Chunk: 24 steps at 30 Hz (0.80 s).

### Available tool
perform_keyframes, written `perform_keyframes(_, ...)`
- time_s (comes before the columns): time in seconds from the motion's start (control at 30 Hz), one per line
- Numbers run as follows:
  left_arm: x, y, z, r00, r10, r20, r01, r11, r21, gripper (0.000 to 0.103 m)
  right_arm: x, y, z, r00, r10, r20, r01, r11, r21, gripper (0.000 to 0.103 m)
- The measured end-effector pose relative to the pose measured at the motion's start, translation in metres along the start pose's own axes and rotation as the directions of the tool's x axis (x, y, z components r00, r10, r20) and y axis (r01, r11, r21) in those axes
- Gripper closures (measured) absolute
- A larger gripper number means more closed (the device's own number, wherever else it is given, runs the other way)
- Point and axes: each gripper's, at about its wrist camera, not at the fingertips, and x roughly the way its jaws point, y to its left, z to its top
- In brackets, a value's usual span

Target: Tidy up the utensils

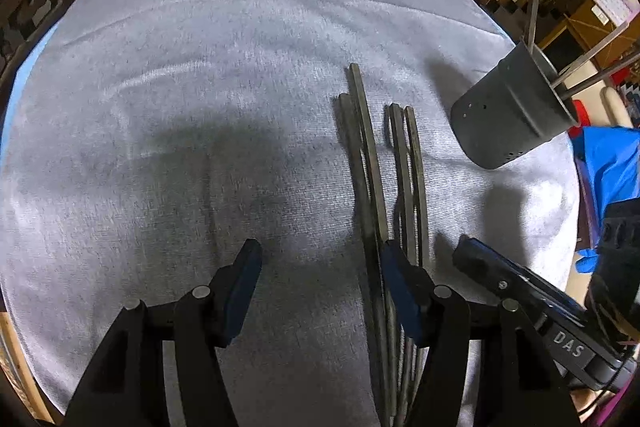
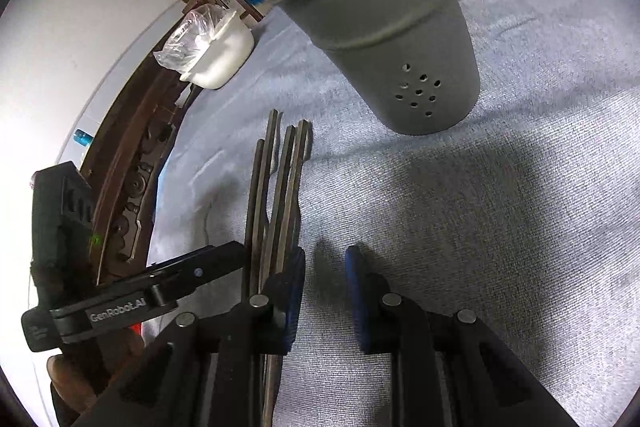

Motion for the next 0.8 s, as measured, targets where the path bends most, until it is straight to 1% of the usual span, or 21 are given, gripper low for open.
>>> perform_keyframes(0.1, 0.002, -0.004, 0.001, 1.000, 0.008, 0.004, -0.008, 1.000, 0.010, 0.040, -0.001, -0.001, -0.001, 1.000, 0.003, 0.000, -0.003, 1.000, 0.002, 0.080)
perform_keyframes(0.3, 0.009, -0.016, 0.003, 0.998, 0.059, -0.011, -0.058, 0.996, 0.068, 0.041, -0.002, -0.004, -0.001, 1.000, 0.007, 0.002, -0.007, 1.000, 0.008, 0.080)
perform_keyframes(0.33, 0.006, -0.016, 0.002, 0.998, 0.065, -0.013, -0.064, 0.995, 0.071, 0.044, -0.002, -0.004, -0.001, 1.000, 0.007, 0.001, -0.007, 1.000, 0.010, 0.080)
perform_keyframes(0.37, 0.006, -0.016, 0.002, 0.997, 0.074, -0.013, -0.073, 0.995, 0.074, 0.050, -0.002, -0.004, 0.000, 1.000, 0.006, -0.002, -0.006, 1.000, 0.013, 0.080)
perform_keyframes(0.4, 0.006, -0.015, 0.002, 0.996, 0.087, -0.012, -0.085, 0.993, 0.082, 0.054, -0.002, -0.004, 0.001, 1.000, 0.003, -0.007, -0.003, 1.000, 0.017, 0.080)
perform_keyframes(0.47, 0.005, -0.012, 0.003, 0.996, 0.090, -0.014, -0.089, 0.992, 0.089, 0.068, -0.001, -0.003, 0.004, 1.000, -0.007, -0.018, 0.007, 1.000, 0.027, 0.080)
perform_keyframes(0.5, 0.004, -0.009, 0.004, 0.996, 0.084, -0.018, -0.082, 0.993, 0.087, 0.071, -0.001, -0.001, 0.006, 1.000, -0.014, -0.025, 0.015, 0.999, 0.035, 0.080)
perform_keyframes(0.53, 0.004, -0.004, 0.005, 0.997, 0.077, -0.023, -0.075, 0.994, 0.084, 0.081, 0.001, 0.001, 0.008, 1.000, -0.016, -0.027, 0.017, 0.999, 0.035, 0.080)
perform_keyframes(0.57, 0.005, 0.001, 0.007, 0.997, 0.074, -0.031, -0.071, 0.994, 0.081, 0.087, 0.002, 0.004, 0.010, 0.999, -0.017, -0.031, 0.018, 1.000, 0.025, 0.080)
perform_keyframes(0.63, 0.006, 0.010, 0.011, 0.998, 0.023, -0.054, -0.019, 0.997, 0.079, 0.088, 0.006, 0.014, 0.013, 0.999, -0.027, -0.035, 0.027, 1.000, 0.003, 0.080)
perform_keyframes(0.67, 0.006, 0.012, 0.012, 0.998, 0.009, -0.065, -0.004, 0.996, 0.085, 0.088, 0.009, 0.019, 0.016, 0.999, -0.033, -0.038, 0.033, 0.999, -0.006, 0.080)
perform_keyframes(0.77, 0.008, 0.014, 0.015, 0.997, -0.006, -0.082, 0.017, 0.991, 0.130, 0.088, 0.016, 0.030, 0.022, 0.998, -0.043, -0.047, 0.043, 0.999, -0.014, 0.080)
perform_keyframes(0.8, 0.008, 0.013, 0.015, 0.996, -0.007, -0.084, 0.020, 0.989, 0.147, 0.088, 0.020, 0.034, 0.024, 0.996, -0.074, -0.049, 0.072, 0.997, -0.024, 0.080)
